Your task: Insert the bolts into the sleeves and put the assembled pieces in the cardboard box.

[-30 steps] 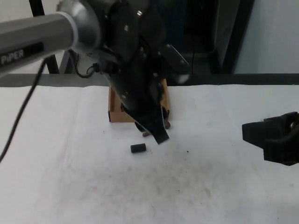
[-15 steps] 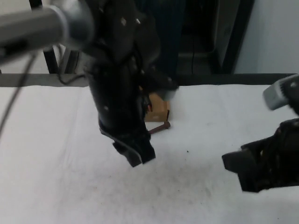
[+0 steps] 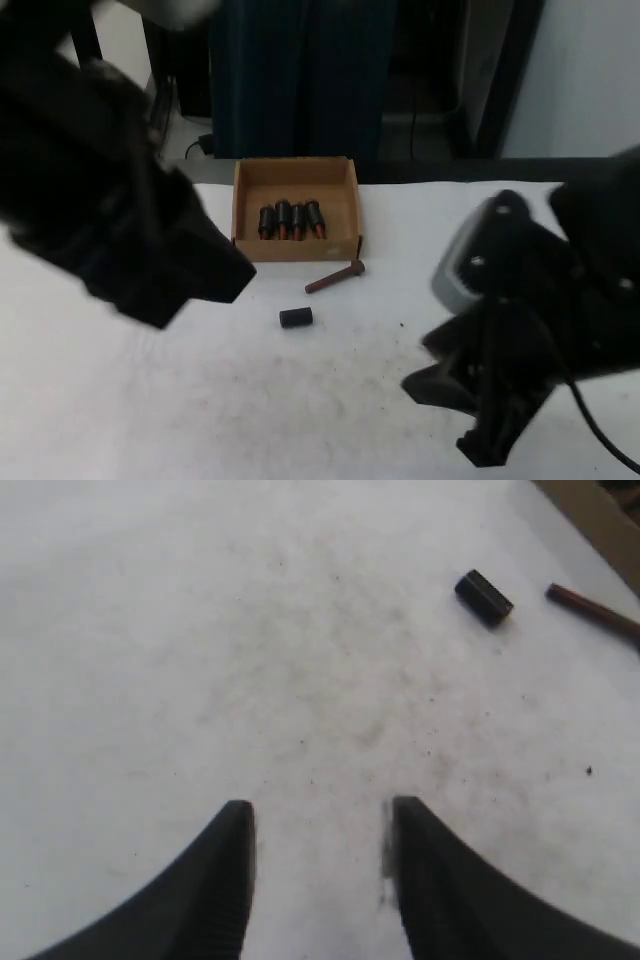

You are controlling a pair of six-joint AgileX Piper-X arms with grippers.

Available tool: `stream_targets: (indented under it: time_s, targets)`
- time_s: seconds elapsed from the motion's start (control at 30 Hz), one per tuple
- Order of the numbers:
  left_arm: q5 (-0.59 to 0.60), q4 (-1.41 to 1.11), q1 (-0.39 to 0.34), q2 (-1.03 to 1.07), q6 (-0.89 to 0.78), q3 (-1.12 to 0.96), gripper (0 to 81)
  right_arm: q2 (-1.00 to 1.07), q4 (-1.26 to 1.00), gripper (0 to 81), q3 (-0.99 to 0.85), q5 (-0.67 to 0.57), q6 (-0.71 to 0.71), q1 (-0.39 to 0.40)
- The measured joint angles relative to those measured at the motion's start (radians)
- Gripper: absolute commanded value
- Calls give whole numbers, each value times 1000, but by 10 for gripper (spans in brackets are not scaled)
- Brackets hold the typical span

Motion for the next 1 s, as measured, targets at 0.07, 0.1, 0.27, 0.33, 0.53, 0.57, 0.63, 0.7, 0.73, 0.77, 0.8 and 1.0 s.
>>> stream_targets:
  time_s: [0.07, 0.1, 0.27, 0.33, 0.53, 0.57, 0.63, 0.7, 0.73, 0.77, 0.8, 1.0]
  targets:
    - [84, -106, 0, -145, -104, 89, 384, 54, 29, 421, -62, -32, -154, 0]
    - [108, -156, 0, -188, -145, 122, 384, 81, 36, 421, -86, -41, -197, 0]
    - [169, -367, 0, -366, -301, 275, 384, 213, 47, 421, -221, -56, -330, 9]
    - [177, -452, 0, -457, -354, 353, 384, 309, 47, 421, -299, -55, -419, 29]
    - [209, -494, 0, -544, -399, 398, 384, 528, 90, 421, -442, 62, -541, 92]
    - [217, -491, 0, -546, -399, 398, 384, 534, 95, 421, -443, 100, -562, 92]
    - [221, -482, 0, -546, -399, 398, 384, 588, 142, 421, -480, 179, -600, 101]
    - [226, -467, 0, -546, -385, 398, 384, 629, 175, 421, -507, 223, -621, 102]
    - [228, -456, 0, -546, -374, 398, 384, 644, 184, 421, -519, 235, -630, 102]
    - [228, -456, 0, -546, -373, 398, 384, 654, 190, 421, -528, 246, -639, 99]
    - [229, -447, 0, -546, -368, 399, 384, 661, 192, 421, -541, 253, -649, 95]
    - [229, -433, 0, -546, -345, 399, 384, 722, 179, 421, -637, 311, -718, 41]
